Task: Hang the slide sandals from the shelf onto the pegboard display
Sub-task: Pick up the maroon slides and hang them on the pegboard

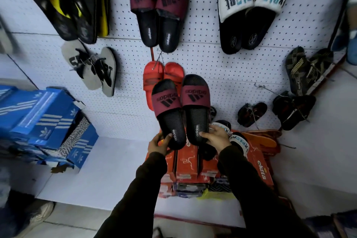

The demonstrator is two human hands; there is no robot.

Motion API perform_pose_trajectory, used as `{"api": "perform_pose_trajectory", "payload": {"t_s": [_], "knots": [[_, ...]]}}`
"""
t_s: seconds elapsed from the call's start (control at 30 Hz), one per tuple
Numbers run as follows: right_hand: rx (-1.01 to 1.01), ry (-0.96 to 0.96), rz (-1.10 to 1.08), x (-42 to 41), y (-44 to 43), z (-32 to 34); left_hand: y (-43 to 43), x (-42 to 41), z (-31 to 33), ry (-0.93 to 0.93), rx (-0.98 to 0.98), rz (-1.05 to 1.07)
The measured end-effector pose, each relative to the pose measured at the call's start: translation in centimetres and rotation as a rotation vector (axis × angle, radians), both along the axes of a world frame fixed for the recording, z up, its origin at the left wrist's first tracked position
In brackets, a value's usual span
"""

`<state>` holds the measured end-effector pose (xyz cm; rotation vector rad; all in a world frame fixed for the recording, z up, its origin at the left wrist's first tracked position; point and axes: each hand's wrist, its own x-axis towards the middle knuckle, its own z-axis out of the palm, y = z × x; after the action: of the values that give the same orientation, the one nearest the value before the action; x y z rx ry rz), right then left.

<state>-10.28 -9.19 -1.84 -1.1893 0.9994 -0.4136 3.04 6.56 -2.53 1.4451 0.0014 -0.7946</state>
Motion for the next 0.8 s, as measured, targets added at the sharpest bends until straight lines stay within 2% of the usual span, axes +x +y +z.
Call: {"api": "perform_pose_trajectory", "payload": {"t_s": [0.17,0.53,0.8], "knots": [[-0.117,-0.152,-0.061,2.3,0.8,5.8,0.1,2.4,4.7,-0.215,-0.122,0.005],[-0.355,-0.353,-0.068,7.6,0.7,16.8,-1.8,9.7,13.9,-0.419,-0.332,0.036],[-0.459,-0.473,-0.113,12.3,-0.6,23.6,-3.6,15.6,21.3,-0.607,-0.39,0.026]]}}
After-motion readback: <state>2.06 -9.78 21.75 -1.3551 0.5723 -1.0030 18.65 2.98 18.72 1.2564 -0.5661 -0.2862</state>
